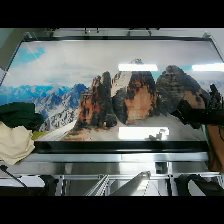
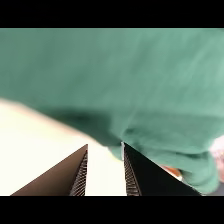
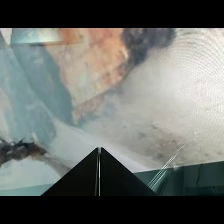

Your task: Fold the shirts.

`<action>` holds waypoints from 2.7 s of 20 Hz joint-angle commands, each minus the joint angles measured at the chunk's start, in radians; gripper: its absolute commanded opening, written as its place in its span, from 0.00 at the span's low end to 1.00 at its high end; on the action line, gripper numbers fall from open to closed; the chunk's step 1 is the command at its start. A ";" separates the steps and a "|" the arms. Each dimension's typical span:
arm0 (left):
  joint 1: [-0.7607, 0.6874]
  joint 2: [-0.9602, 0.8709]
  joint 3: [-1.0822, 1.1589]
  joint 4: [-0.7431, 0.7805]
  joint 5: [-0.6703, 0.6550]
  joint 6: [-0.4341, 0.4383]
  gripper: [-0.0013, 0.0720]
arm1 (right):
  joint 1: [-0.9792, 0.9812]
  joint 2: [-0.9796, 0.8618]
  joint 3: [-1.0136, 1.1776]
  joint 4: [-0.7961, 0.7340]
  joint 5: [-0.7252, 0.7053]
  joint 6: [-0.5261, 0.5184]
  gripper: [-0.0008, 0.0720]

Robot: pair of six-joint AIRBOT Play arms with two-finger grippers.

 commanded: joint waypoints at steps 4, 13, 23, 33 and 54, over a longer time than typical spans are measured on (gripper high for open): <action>-0.052 0.001 0.235 0.006 0.066 -0.024 0.34 | 0.000 -0.007 -0.001 0.000 -0.005 0.000 0.04; -0.288 -0.126 0.264 0.019 0.126 0.069 1.00 | 0.000 -0.029 -0.001 -0.001 -0.030 0.000 0.04; -0.428 -0.348 0.264 0.494 -0.134 0.089 0.98 | 0.000 -0.029 -0.001 -0.014 -0.031 0.000 0.04; -0.429 -0.253 0.264 0.504 -0.012 0.072 0.04 | 0.000 -0.029 -0.001 -0.016 -0.031 -0.008 0.04; -0.732 0.132 0.215 -0.790 0.022 0.211 0.99 | 0.000 -0.029 -0.001 -0.012 -0.029 -0.041 0.04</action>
